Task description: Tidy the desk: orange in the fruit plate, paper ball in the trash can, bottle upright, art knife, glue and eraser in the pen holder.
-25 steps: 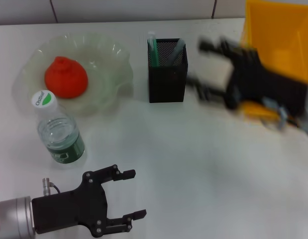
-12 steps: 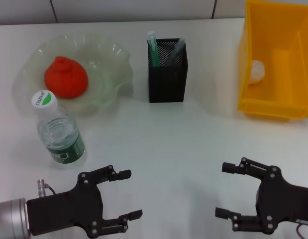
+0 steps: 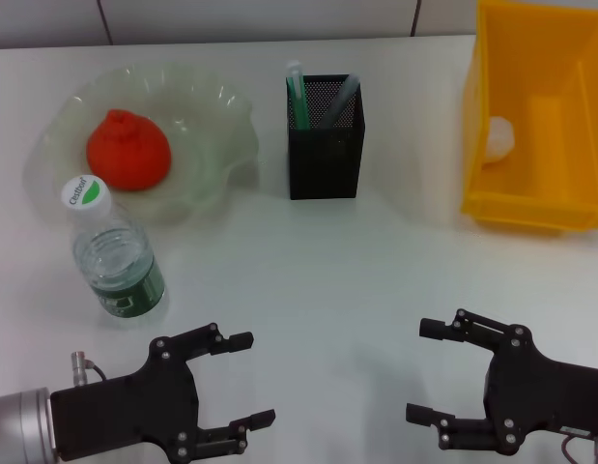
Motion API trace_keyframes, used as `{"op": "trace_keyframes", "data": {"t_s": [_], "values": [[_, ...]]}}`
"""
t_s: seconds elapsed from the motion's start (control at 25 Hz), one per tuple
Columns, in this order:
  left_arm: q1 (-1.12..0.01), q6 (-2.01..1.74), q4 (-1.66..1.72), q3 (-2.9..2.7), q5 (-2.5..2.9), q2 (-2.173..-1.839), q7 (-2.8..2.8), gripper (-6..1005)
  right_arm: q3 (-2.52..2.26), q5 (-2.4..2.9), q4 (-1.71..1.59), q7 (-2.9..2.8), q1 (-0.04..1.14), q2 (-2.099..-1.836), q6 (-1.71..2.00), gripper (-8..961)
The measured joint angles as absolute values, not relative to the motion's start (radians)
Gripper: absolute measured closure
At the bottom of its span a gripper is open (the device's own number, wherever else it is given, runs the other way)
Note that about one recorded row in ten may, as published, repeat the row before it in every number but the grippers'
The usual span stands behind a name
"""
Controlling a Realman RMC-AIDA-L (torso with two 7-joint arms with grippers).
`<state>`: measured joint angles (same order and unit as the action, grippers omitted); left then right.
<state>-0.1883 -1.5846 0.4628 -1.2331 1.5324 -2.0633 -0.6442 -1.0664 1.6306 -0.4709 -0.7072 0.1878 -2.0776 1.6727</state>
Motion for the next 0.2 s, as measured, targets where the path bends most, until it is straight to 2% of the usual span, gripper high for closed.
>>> {"op": "trace_keyframes", "data": {"t_s": [0.2], "values": [[-0.186, -1.585, 0.459, -1.232, 1.532, -2.064, -0.644, 225, -1.065, 1.631, -0.464, -0.707, 0.189, -2.077, 1.673, 112]]}}
